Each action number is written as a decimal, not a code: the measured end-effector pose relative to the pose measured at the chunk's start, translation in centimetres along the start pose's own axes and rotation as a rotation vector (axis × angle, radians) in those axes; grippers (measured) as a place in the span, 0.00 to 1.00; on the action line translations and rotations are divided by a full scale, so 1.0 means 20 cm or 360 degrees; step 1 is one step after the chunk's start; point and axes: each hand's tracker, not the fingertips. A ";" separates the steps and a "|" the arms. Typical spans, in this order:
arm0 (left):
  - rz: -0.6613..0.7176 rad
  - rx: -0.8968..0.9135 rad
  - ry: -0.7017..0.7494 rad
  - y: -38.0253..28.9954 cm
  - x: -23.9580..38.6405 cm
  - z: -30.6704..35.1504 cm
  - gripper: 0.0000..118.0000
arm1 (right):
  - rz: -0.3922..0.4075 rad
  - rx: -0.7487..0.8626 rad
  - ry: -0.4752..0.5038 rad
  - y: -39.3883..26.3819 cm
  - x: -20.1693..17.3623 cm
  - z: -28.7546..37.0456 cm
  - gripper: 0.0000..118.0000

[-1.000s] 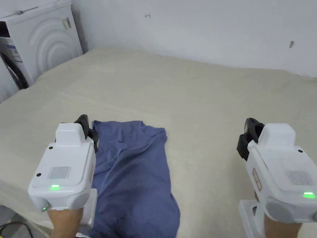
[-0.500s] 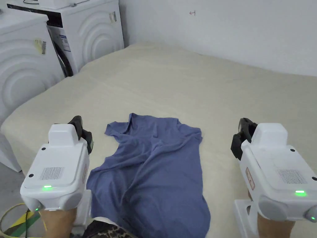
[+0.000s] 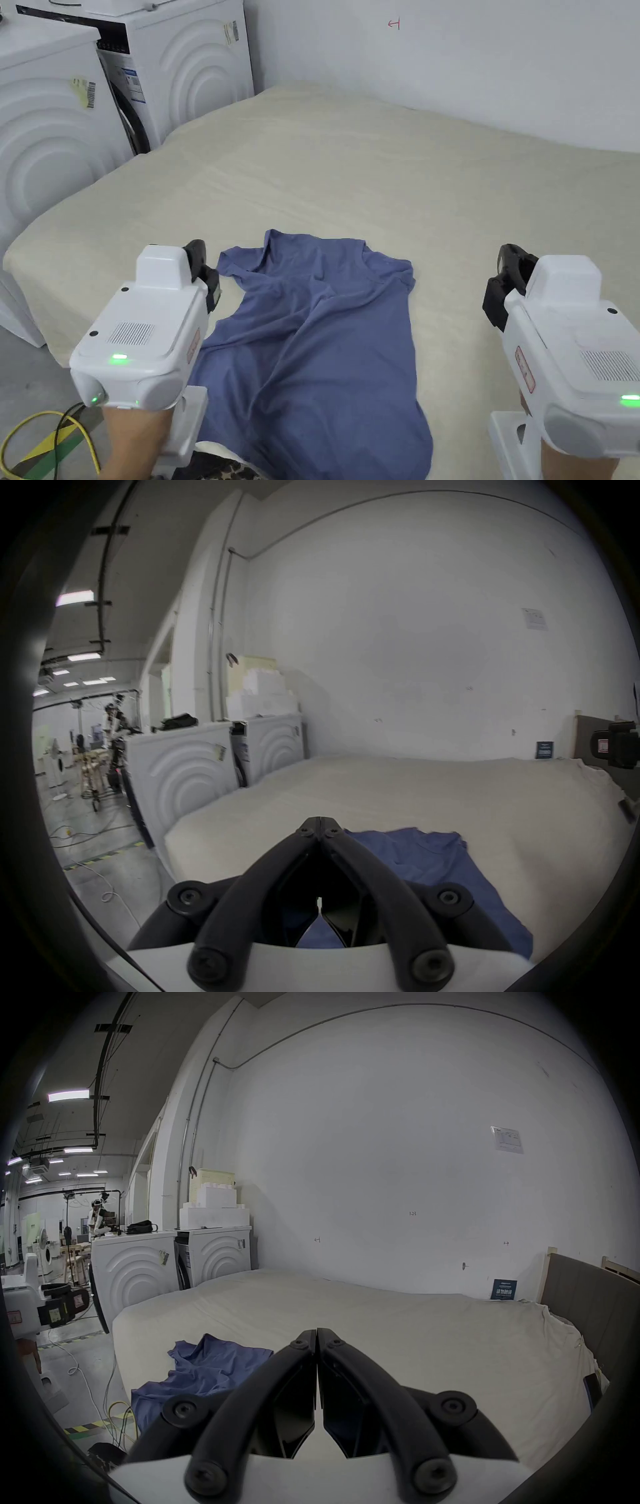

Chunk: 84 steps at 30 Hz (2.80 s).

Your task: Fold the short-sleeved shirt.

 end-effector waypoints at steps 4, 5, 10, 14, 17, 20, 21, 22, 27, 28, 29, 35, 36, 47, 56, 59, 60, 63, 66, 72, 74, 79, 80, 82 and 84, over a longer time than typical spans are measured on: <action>-0.0035 -0.0187 -0.0142 -0.01 0.09 -0.18 0.00 | 0.0000 -0.0021 -0.0029 -0.02 0.05 -0.03 0.00; -0.0035 -0.0235 -0.0173 -0.02 0.12 -0.23 0.00 | 0.0000 -0.0027 -0.0037 -0.02 0.06 -0.04 0.00; -0.0022 -0.0553 -0.0273 -0.08 0.25 -0.53 0.24 | 0.0005 -0.0059 -0.0079 -0.04 0.10 -0.08 0.00; -0.0057 -0.0847 -0.0253 -0.18 0.34 -0.78 0.57 | 0.0010 -0.0096 -0.0115 -0.08 0.17 -0.12 0.00; -0.0066 -0.1063 -0.0224 -0.26 0.40 -0.93 0.88 | 0.0004 -0.0130 -0.0148 -0.13 0.23 -0.17 0.00; -0.0011 -0.1179 -0.0254 -0.34 0.43 -1.01 0.89 | -0.0010 -0.0170 -0.0170 -0.18 0.28 -0.20 0.00; -0.0018 -0.1198 -0.0255 -0.36 0.45 -1.04 0.88 | -0.0007 -0.0181 -0.0177 -0.19 0.30 -0.21 0.00; -0.0030 -0.1218 -0.0253 -0.39 0.47 -1.07 0.89 | -0.0006 -0.0191 -0.0184 -0.20 0.31 -0.22 0.00; -0.0138 -0.1336 -0.0278 -0.51 0.57 -1.17 0.85 | -0.0003 -0.0242 -0.0210 -0.27 0.38 -0.23 0.00; -0.0142 -0.1373 -0.0282 -0.52 0.58 -1.19 0.78 | -0.0006 -0.0249 -0.0214 -0.26 0.37 -0.22 0.00; -0.0141 -0.1405 -0.0294 -0.54 0.59 -1.20 0.67 | -0.0009 -0.0256 -0.0221 -0.27 0.38 -0.22 0.00; -0.0082 -0.1390 -0.0351 -0.46 0.61 -1.13 0.03 | -0.0025 -0.0270 -0.0256 -0.26 0.41 -0.18 0.00; -0.0127 -0.1384 -0.0329 -0.46 0.61 -1.13 0.02 | -0.0028 -0.0270 -0.0261 -0.25 0.41 -0.16 0.00; 0.0330 -0.1044 -0.0558 -0.07 0.42 -0.93 0.00 | -0.0058 -0.0178 -0.0328 -0.16 0.51 0.05 0.00; 0.0161 -0.0727 -0.0784 0.48 0.70 -0.72 0.00 | -0.0080 -0.0084 -0.0445 -0.10 0.67 0.33 0.00; 0.0095 -0.0632 -0.0882 0.65 0.86 -0.66 0.00 | -0.0073 -0.0058 -0.0490 -0.08 0.72 0.43 0.00; 0.0087 -0.0594 -0.0920 0.70 0.90 -0.63 0.00 | -0.0070 -0.0050 -0.0505 -0.08 0.75 0.46 0.00; 0.0071 -0.0497 -0.1031 0.85 1.04 -0.56 0.00 | -0.0066 -0.0023 -0.0560 -0.06 0.81 0.55 0.00; -0.0017 -0.0397 -0.1117 0.97 1.20 -0.50 0.00 | -0.0053 0.0003 -0.0622 -0.05 0.90 0.63 0.00; -0.0106 -0.0289 -0.1293 1.12 1.52 -0.39 0.00 | -0.0048 0.0051 -0.0732 -0.02 1.00 0.78 0.00; -0.0123 -0.0280 -0.1349 1.14 1.62 -0.36 0.00 | -0.0043 0.0053 -0.0768 -0.03 1.04 0.82 0.00; -0.0232 -0.0269 -0.1516 1.08 1.85 -0.28 0.00 | -0.0053 0.0044 -0.0850 -0.03 1.07 0.90 0.00; -0.0270 -0.0291 -0.1523 1.04 1.90 -0.27 0.00 | -0.0060 0.0044 -0.0864 -0.03 1.08 0.91 0.00; -0.0289 -0.0349 -0.1607 0.94 1.97 -0.25 0.00 | -0.0068 0.0038 -0.0888 -0.04 1.10 0.94 0.00; -0.0292 -0.0388 -0.1664 0.84 2.03 -0.24 0.00 | -0.0069 0.0027 -0.0900 -0.05 1.12 0.95 0.00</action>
